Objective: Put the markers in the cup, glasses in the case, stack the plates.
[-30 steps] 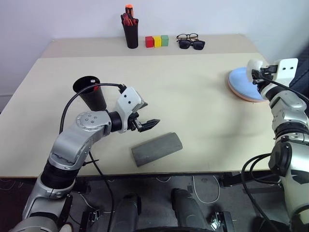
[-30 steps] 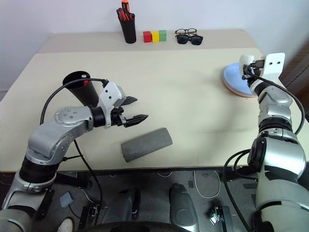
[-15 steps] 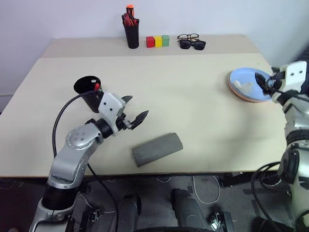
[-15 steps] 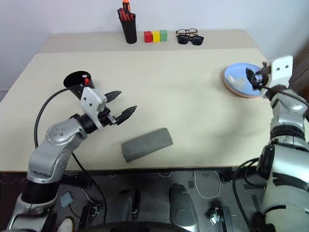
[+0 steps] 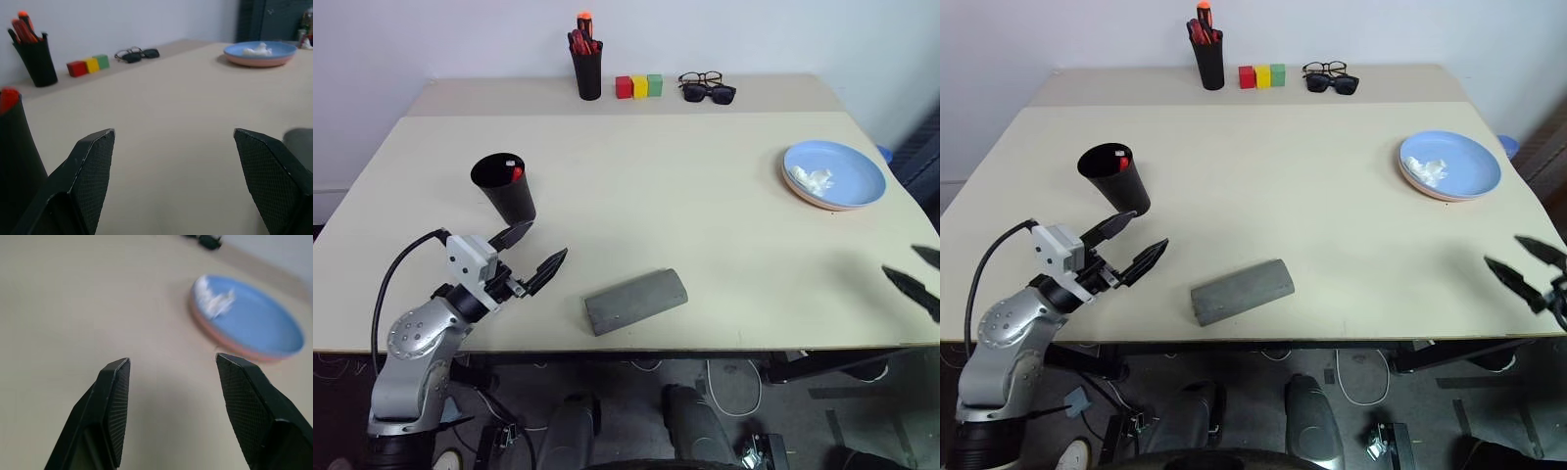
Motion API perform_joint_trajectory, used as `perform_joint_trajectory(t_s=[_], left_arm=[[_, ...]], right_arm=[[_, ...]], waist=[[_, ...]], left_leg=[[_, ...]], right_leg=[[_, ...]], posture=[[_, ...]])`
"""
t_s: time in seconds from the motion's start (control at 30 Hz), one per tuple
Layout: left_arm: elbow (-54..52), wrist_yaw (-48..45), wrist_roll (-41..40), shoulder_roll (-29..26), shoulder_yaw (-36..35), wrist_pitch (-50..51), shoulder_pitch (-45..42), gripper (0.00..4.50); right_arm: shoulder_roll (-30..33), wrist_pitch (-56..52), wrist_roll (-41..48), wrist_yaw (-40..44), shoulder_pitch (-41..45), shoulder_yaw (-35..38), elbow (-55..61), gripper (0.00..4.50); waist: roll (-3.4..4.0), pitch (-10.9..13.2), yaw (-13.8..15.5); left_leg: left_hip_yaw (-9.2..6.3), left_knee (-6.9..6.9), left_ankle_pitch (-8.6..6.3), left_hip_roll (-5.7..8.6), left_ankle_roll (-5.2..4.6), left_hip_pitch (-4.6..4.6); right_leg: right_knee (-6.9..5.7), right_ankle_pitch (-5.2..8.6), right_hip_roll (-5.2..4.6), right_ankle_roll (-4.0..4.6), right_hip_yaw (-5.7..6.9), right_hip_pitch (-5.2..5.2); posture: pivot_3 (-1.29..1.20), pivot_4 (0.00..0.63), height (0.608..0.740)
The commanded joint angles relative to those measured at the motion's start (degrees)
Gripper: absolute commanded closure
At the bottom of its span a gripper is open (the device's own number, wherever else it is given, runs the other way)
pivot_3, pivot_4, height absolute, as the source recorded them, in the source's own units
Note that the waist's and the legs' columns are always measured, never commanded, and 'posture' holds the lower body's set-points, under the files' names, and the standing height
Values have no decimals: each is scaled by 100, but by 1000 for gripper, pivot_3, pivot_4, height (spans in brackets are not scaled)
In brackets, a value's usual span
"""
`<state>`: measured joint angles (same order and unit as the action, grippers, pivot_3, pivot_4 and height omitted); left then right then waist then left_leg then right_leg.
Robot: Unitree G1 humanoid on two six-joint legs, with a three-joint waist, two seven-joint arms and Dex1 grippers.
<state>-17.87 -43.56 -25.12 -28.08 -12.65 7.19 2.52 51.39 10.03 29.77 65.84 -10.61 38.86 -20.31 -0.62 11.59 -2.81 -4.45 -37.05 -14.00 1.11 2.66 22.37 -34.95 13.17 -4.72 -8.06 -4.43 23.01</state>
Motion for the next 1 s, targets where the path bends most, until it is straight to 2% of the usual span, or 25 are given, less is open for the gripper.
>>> perform_joint_trajectory(t_s=[0.03,0.37,0.7,1.0], left_arm=[[186,-381,-232,-156,-113,-141,-8,523],[711,-838,-217,-253,-57,-410,5,523],[1247,-988,-72,-324,53,-565,-407,523],[1134,-900,-99,-295,187,-405,-548,523]], right_arm=[[-80,-8,305,237,-205,343,293,1692],[-153,-996,903,172,-8,533,324,1692],[-191,-1306,852,310,243,382,265,1692],[-438,-1568,928,212,-115,472,953,1692]], waist=[[-1,0,-20],[0,0,7],[1,-1,44],[2,-1,45]], left_leg=[[1,0,-1,0,1,0],[3,13,-5,-2,-7,11],[4,14,-5,-2,-8,18],[4,26,-8,-2,-13,20]], right_leg=[[3,0,0,0,0,0],[14,-3,-4,5,1,11],[33,-4,-4,4,2,10],[44,-12,-3,14,5,9]], posture=[[0,150,740],[0,150,740],[0,150,740],[0,150,740]])
